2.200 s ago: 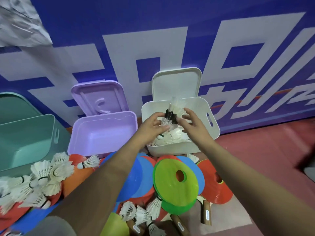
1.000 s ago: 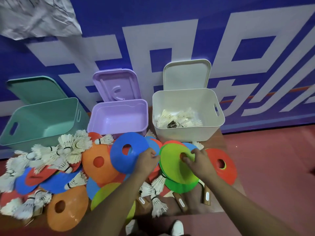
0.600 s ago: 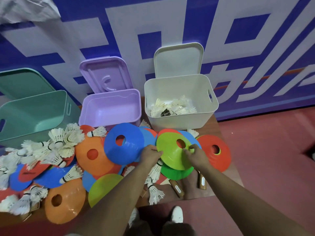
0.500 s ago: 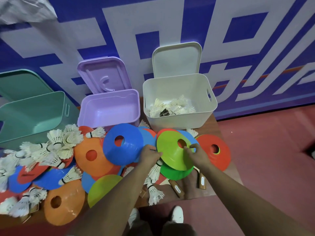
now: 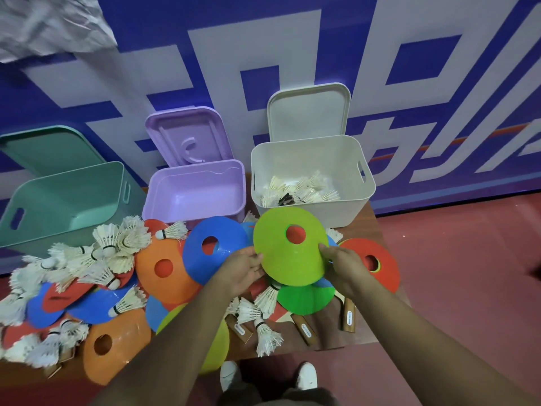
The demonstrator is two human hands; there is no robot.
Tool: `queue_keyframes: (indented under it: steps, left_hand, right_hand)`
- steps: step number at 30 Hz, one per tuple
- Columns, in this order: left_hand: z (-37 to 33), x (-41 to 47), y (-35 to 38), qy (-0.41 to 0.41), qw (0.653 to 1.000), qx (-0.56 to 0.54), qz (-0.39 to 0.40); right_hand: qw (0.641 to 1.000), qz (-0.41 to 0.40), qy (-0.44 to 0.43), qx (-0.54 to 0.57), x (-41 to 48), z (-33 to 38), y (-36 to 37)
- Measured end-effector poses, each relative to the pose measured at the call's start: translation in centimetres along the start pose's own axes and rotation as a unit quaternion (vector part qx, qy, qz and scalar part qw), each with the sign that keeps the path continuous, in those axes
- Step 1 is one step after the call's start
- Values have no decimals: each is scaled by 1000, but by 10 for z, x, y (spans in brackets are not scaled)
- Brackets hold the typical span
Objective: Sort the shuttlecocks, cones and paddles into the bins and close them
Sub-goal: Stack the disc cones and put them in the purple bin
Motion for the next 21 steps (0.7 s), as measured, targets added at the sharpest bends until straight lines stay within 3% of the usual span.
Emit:
queue_keyframes:
  steps: [3,6,10,14,17,21]
  left_hand:
    - [-9,-4,-35,21,981,148,-125]
    - [-40,-22,-50,101,946,229,-209]
    - [-92,-63,-36,189,944,208,-174]
    - [-112,-100,-56,179,967,124,-130]
    - [-109,-114,-85,157,977,110,-98]
    - [-108,-127,-129,150,972,127,-131]
  right_hand:
    - [997,59,-35,21,-14,14,24]
    - [983,96,-140,-69,-36,33,57]
    - [918,202,-270,-210,-71,40,129]
    - [844,267,-354,-301,-92,22,193]
    - [826,277,-364,-329,-96,2,221]
    - [813,298,-350,-357,-98,-28,257]
Point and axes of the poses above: each hand's wrist, its own x-axis towards the middle knuckle, its own y-axis out of the palm, z = x × y, the point moved 7 cm from there along x, towards the middle knuckle, and after that the axes turned 7 degrees about x, right-handed, at the moved point
